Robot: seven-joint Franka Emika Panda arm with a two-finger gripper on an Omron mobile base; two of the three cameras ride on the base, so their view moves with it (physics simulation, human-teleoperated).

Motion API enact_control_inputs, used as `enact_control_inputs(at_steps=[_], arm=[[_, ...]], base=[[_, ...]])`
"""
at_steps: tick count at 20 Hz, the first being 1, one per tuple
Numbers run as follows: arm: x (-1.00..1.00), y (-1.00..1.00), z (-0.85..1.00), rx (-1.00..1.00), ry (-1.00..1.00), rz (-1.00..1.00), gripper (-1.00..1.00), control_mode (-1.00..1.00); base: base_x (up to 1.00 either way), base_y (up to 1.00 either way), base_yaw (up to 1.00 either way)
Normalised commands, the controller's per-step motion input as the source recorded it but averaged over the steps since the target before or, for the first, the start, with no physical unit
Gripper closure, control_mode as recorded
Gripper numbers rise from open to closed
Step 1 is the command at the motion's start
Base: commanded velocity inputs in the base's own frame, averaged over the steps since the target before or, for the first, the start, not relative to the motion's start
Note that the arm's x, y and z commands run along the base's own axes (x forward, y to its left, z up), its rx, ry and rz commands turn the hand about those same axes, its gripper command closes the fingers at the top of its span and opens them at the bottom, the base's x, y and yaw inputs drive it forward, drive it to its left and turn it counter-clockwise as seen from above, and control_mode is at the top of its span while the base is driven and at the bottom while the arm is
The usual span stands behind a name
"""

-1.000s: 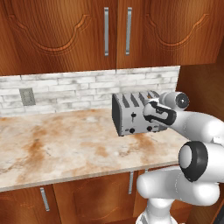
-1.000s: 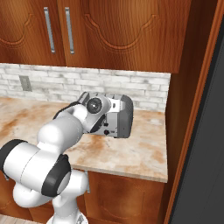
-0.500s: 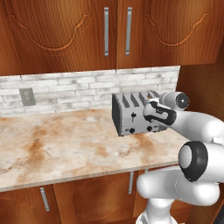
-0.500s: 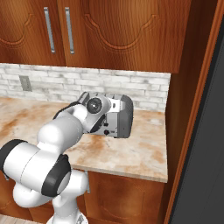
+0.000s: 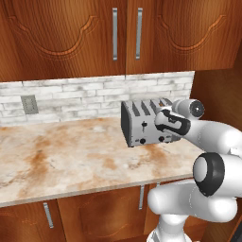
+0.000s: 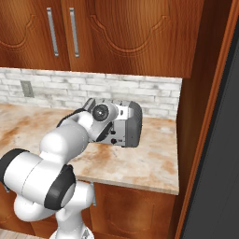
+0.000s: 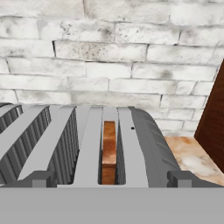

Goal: Start the toaster. Once the lever pops up, take the bread to the plate on the dining counter.

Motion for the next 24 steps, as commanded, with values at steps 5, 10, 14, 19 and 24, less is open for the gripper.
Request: enact_control_inputs(at_steps=[5, 10, 14, 19, 24], arm=[[0.00, 0.00, 0.00, 0.00, 0.00, 0.00, -1.00, -1.00], [0.00, 0.00, 0.00, 0.00, 0.00, 0.00, -1.00, -1.00], [0.00, 0.00, 0.00, 0.00, 0.00, 0.00, -1.00, -1.00], [0.00, 0.00, 0.00, 0.00, 0.00, 0.00, -1.00, -1.00], [0.00, 0.00, 0.00, 0.00, 0.00, 0.00, -1.00, -1.00]], base=[[0.00, 0.00, 0.00], [0.00, 0.00, 0.00], [0.00, 0.00, 0.00], [0.00, 0.00, 0.00], [0.00, 0.00, 0.00]])
